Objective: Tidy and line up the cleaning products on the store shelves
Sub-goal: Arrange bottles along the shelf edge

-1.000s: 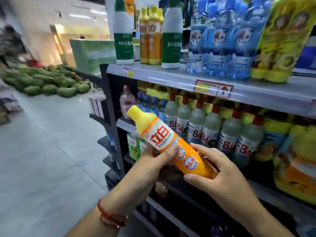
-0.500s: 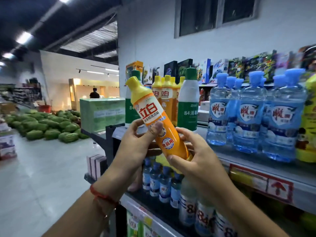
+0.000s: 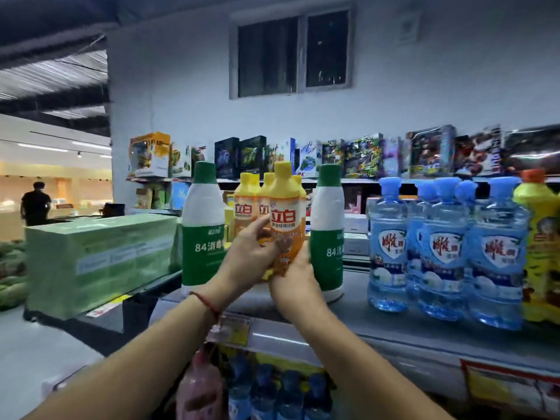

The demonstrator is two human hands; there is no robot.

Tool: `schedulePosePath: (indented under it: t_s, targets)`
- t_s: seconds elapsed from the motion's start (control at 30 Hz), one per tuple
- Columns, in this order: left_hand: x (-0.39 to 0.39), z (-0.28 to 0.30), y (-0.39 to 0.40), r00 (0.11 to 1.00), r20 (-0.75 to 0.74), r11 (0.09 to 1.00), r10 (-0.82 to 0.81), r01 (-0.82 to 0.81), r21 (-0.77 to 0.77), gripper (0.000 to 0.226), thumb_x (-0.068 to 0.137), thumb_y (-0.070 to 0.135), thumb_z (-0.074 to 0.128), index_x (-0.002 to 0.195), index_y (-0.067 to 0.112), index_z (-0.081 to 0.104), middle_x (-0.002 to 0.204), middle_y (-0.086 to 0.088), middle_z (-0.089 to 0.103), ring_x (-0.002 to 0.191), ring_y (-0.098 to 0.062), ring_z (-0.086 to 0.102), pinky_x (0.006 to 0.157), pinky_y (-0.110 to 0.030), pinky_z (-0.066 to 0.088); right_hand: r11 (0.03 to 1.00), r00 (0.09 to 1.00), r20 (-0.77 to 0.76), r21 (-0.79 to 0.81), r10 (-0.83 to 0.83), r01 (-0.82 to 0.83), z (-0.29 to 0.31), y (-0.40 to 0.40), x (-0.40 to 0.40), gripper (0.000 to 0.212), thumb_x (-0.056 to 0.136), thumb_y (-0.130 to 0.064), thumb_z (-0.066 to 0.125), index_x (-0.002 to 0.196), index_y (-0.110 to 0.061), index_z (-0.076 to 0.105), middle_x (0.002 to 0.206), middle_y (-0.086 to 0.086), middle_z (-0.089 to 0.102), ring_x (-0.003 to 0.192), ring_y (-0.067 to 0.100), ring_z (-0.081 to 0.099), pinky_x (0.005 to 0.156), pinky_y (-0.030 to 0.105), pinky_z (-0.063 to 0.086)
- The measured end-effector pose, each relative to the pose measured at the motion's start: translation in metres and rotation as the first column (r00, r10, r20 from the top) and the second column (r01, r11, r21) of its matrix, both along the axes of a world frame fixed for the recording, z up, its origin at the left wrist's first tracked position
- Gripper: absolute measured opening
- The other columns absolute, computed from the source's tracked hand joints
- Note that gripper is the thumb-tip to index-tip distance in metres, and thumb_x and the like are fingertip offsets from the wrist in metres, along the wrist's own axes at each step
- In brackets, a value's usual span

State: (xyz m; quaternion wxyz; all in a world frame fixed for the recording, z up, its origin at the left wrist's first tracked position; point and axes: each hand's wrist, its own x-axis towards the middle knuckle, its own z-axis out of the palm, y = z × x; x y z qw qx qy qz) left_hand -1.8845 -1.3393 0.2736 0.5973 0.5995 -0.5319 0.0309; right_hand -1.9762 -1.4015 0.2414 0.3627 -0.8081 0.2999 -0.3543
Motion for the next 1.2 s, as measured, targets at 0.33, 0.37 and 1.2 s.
schedulePosePath:
  t_s: [0.33, 0.37, 1.2]
  targets:
    - [0.033, -0.01, -0.06, 0.968, 0.167, 0.978, 0.19, -0.201, 0.052, 0.067, 0.091, 0.049, 0.062, 0.147, 0.015, 0.047, 0.132, -0.002, 0.057, 0.122, -0.018, 0.054, 0.103, -0.03, 0.042, 0.991, 0.999, 0.031, 0.13, 0.033, -0.037, -0.023, -0.039, 0.047, 0.123, 0.072, -0.038, 0.07, 0.149, -0.046, -0.026, 0.167, -0.004, 0.016, 0.143, 0.023, 0.039, 0.111, 0.048, 0.043]
    - [0.034, -0.01, -0.061, 0.961, 0.184, 0.975, 0.205, -0.218, 0.05, 0.07, 0.091, 0.051, 0.06, 0.149, 0.015, 0.044, 0.133, -0.002, 0.055, 0.123, -0.018, 0.052, 0.102, -0.027, 0.039, 0.99, 0.999, 0.038, 0.134, 0.029, -0.033, -0.024, -0.042, 0.048, 0.123, 0.073, -0.037, 0.071, 0.148, -0.05, -0.026, 0.167, -0.005, 0.017, 0.142, 0.021, 0.04, 0.11, 0.047, 0.045]
    - [0.034, -0.007, -0.039, 0.751, 0.584, 0.853, 0.309, -0.49, 0.179, 0.068, 0.1, 0.053, 0.047, 0.156, 0.021, 0.028, 0.14, -0.003, 0.057, 0.124, -0.026, 0.057, 0.096, -0.043, 0.05, 0.992, 0.979, -0.19, -0.114, -0.075, 0.054, -0.001, 0.002, 0.009, 0.1, 0.08, -0.028, 0.068, 0.157, -0.033, 0.005, 0.159, -0.002, 0.033, 0.139, 0.023, 0.045, 0.108, 0.045, 0.047]
